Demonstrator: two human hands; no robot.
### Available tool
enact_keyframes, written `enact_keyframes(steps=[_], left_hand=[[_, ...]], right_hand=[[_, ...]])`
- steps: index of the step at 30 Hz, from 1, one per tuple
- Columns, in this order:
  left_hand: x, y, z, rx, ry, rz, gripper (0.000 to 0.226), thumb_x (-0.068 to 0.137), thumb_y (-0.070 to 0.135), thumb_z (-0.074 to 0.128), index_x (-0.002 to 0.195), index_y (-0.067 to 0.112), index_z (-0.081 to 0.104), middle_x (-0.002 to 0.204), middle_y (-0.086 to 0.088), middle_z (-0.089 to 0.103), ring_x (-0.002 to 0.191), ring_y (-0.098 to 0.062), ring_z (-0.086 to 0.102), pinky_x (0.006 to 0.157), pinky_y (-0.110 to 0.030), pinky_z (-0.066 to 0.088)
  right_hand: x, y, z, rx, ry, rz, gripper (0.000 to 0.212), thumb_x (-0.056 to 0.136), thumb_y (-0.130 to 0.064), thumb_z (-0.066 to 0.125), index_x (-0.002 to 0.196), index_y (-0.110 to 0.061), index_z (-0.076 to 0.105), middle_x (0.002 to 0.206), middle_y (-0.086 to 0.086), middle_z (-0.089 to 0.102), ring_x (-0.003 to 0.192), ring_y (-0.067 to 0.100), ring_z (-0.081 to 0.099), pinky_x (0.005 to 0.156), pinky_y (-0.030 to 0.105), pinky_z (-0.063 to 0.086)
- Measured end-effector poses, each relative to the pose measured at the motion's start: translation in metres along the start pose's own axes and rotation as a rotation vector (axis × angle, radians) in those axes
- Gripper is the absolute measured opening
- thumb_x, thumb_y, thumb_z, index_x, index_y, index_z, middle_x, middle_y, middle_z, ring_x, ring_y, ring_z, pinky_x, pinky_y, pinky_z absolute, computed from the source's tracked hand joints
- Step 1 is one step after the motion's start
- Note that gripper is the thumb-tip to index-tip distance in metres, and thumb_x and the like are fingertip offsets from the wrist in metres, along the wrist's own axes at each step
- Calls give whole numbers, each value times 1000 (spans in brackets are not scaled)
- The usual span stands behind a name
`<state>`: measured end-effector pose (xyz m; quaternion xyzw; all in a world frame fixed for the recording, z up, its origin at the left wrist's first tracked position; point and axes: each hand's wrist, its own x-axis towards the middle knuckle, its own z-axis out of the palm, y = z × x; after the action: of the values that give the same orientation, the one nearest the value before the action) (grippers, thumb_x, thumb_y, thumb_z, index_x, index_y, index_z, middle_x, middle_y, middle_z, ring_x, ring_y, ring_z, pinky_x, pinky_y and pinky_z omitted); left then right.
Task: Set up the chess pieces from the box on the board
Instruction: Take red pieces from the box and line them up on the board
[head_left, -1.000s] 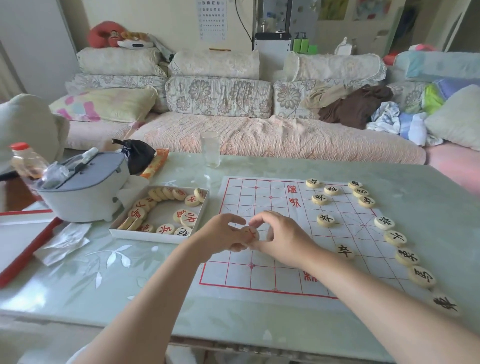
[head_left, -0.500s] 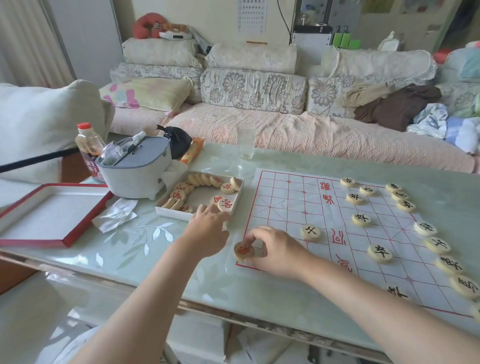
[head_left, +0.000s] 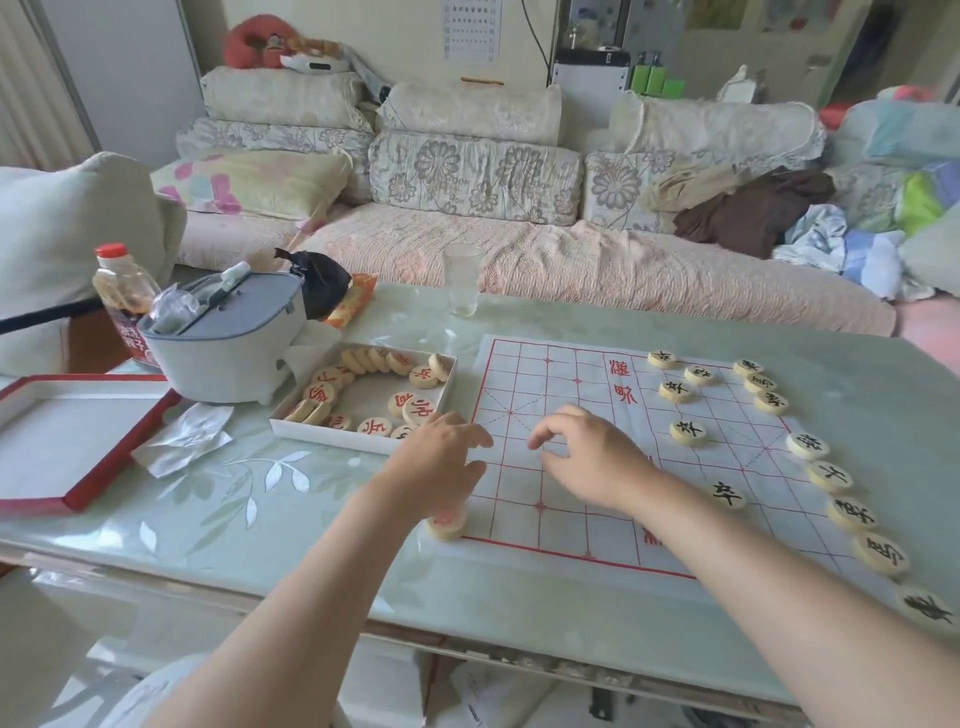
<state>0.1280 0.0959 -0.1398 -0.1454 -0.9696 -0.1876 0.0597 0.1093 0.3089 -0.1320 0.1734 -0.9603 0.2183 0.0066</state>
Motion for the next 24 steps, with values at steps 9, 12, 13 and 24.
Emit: enact_keyframes(steps=[9, 12, 13, 24], left_hand=[[39, 49, 27, -65, -203, 33, 31, 92, 30, 55, 123, 28, 59, 120, 5, 56, 110, -15, 52, 93, -32, 47], [51, 64, 36, -59, -206, -12, 33, 93, 32, 54, 125, 26, 57, 120, 4, 59, 110, -17, 54, 88, -29, 46], [56, 71, 38, -97, -192, -43, 35, 94, 33, 53, 127, 25, 55, 120, 3, 60, 107, -17, 56, 83, -28, 45], [105, 155, 53, -1048, -141, -417, 23, 81, 10, 71, 103, 14, 67, 90, -6, 70, 72, -19, 62, 85, -37, 57]], right_hand=[[-11, 44, -15, -114, -74, 154, 25, 88, -46, 56, 112, -39, 57, 122, -14, 54, 105, 7, 54, 84, 30, 44], [-12, 47, -15, -75, -44, 152, 30, 89, -47, 57, 116, -35, 58, 118, -15, 58, 99, 7, 53, 79, 28, 40], [-12, 49, -15, -22, -28, 158, 32, 89, -47, 59, 118, -34, 57, 118, -16, 59, 101, 7, 54, 81, 28, 42], [-40, 96, -64, 350, 268, 182, 22, 80, -30, 76, 99, -34, 65, 72, -12, 63, 63, 1, 59, 58, 14, 43]])
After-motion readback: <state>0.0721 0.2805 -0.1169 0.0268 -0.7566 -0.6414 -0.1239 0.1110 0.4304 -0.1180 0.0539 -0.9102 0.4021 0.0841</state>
